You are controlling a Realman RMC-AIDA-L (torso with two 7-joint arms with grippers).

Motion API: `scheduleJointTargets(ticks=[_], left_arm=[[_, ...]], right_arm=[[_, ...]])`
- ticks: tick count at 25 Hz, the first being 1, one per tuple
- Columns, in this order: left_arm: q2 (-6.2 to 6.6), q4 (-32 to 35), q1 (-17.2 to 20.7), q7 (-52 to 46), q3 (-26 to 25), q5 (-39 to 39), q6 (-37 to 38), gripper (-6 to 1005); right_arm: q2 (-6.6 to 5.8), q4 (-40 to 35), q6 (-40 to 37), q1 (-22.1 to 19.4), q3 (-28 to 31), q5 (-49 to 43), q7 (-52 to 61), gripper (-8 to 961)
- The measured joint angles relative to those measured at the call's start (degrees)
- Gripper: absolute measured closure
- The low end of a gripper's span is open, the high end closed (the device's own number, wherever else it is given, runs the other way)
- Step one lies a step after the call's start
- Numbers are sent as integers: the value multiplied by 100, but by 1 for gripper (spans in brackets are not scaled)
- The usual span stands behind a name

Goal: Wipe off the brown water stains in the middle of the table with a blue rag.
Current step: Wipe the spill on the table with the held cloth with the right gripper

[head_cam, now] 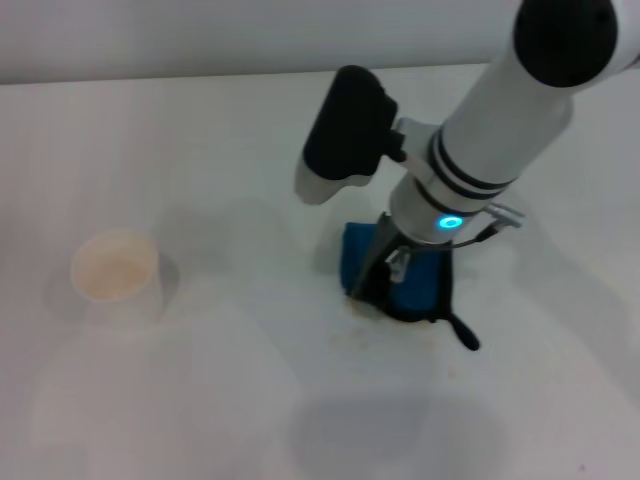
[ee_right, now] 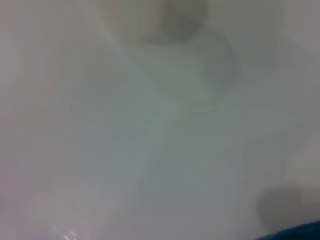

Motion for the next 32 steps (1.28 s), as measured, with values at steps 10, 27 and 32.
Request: scheduleJointTargets(ticks=[10, 27, 32], left_arm=[[0, -103, -7, 4, 0, 0, -27, 153], [15, -108, -174, -1, 0, -1, 24, 152], [18, -108, -196, 10, -8, -1, 33, 152]], right_arm=[[-2, 177, -7, 571, -1062, 1078, -42, 866], [-38, -423, 1236, 1, -990, 137, 317, 865], [-58, -723, 1557, -330, -303, -452, 310, 868]])
